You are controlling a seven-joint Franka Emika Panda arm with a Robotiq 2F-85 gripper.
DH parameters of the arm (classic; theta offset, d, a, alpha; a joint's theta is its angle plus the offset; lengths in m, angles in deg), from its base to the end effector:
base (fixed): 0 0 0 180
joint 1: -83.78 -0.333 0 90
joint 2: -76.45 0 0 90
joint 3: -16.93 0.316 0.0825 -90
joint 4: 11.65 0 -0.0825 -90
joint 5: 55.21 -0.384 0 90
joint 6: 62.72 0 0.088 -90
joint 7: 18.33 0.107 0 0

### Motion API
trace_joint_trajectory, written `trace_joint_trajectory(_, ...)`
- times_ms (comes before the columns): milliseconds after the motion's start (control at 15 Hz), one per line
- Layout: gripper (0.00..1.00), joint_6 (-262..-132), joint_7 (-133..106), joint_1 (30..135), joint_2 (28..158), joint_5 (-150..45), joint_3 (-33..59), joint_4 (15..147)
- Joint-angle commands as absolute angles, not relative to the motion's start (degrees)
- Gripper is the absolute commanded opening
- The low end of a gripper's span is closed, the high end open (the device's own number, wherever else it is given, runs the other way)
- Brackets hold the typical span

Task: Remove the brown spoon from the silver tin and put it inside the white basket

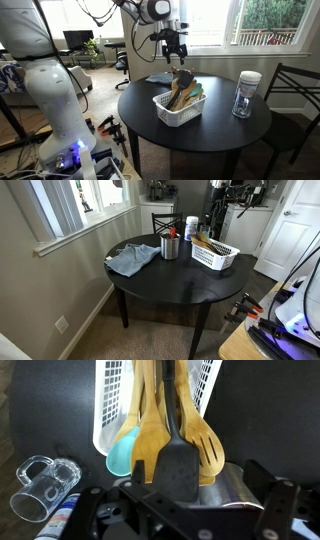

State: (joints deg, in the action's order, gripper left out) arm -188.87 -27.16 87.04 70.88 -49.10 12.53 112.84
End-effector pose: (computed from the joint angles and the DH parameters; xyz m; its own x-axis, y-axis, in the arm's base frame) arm 0.5231 -0.0747 0.4469 0.9906 0.0829 0.1085 0.0717 -0.9920 0.1036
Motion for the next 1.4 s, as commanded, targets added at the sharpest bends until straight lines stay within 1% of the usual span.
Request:
trace_joint_trajectory(0,1.00,-188.7,-27.2,87.2,70.9,-49.1,12.7,112.7)
trace_joint_trajectory(133,1.00,-189.4,-26.4,87.2,70.8,-48.4,12.7,112.6)
trace_joint_trajectory(267,1.00,-193.9,-22.8,87.1,73.2,-47.2,13.3,110.2)
trace_joint_trajectory(533,1.00,-200.7,-17.8,85.5,81.3,-45.4,15.3,103.5)
trace_joint_trajectory(1000,1.00,-200.6,-16.6,82.1,96.6,-46.4,16.4,88.9)
trace_joint_trajectory(1333,1.00,-200.2,-17.8,79.7,101.8,-46.4,17.1,82.8)
